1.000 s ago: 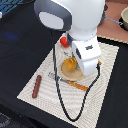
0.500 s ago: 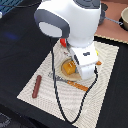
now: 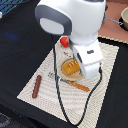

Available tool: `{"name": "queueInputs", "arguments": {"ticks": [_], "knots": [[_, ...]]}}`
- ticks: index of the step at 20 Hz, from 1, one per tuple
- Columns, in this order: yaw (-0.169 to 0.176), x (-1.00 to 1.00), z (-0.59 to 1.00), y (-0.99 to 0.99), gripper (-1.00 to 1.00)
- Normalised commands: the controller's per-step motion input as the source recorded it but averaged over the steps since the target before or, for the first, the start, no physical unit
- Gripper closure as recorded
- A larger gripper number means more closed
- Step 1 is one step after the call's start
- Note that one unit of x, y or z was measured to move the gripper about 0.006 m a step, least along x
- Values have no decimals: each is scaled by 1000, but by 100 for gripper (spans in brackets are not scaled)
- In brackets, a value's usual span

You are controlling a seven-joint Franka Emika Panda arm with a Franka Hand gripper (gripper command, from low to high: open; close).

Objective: Interact with the objects in diverse but meaningful ways.

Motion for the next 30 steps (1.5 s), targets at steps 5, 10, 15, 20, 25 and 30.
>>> {"name": "queueInputs", "arguments": {"ticks": [5, 10, 15, 20, 25, 30], "knots": [[-34, -124, 767, 375, -100], [-193, -284, 289, 291, -100], [-180, -458, 127, 248, -100], [-63, -821, -62, 337, -100], [0, -964, -166, 382, -100], [0, -859, -210, 363, -100]]}}
